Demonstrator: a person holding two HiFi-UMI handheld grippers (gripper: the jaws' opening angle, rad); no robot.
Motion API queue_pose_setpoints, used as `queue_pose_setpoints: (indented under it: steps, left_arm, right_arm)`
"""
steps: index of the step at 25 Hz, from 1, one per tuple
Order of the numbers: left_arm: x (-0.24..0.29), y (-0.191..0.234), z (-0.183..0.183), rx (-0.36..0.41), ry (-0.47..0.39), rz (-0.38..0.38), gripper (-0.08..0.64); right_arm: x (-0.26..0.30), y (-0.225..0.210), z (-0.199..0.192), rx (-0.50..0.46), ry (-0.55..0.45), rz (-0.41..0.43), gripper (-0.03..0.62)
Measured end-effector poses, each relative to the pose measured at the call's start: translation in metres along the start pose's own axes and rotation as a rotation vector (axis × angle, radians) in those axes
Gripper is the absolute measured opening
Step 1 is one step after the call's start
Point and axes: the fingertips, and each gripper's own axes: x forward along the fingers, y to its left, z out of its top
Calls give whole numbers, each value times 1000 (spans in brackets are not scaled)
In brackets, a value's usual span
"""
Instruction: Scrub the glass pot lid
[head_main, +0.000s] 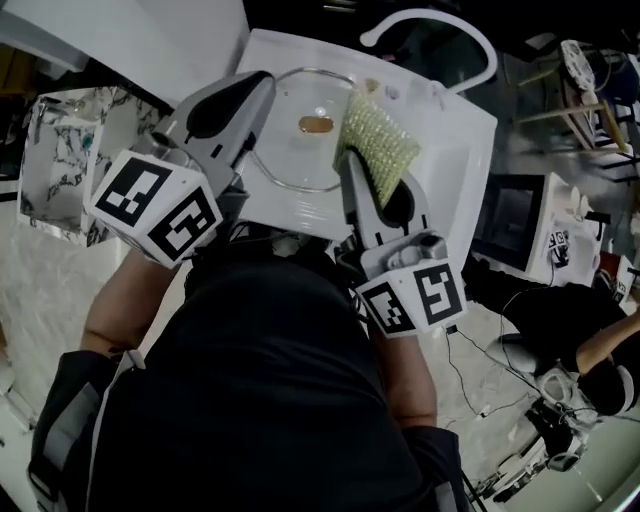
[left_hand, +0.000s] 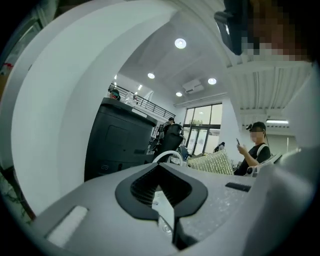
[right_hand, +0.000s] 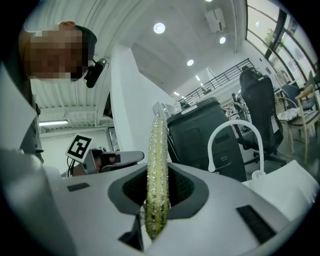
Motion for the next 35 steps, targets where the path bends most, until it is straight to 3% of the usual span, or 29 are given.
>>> queue_pose_setpoints:
  steps: [2,6,18,31,35]
  left_arm:
    - [-1,6,-2,5,19,-5,0]
    - [-10,18,-8,-60,31,-3,0]
    - [-29,20,-5,-121,1,32,0]
    - [-19,18,-10,-135,14,11,0]
    - [-19,21,-12,-140,14,37,0]
  right_arm:
    - [3,1,-3,1,6,-4,66]
    - [9,7,-8,-10,14,1,66]
    - [19,12,-1,-30,-7,17,66]
    - [18,2,-4,-18,-10,-7,66]
    - [18,-3,-6,-7,-6,-13,66]
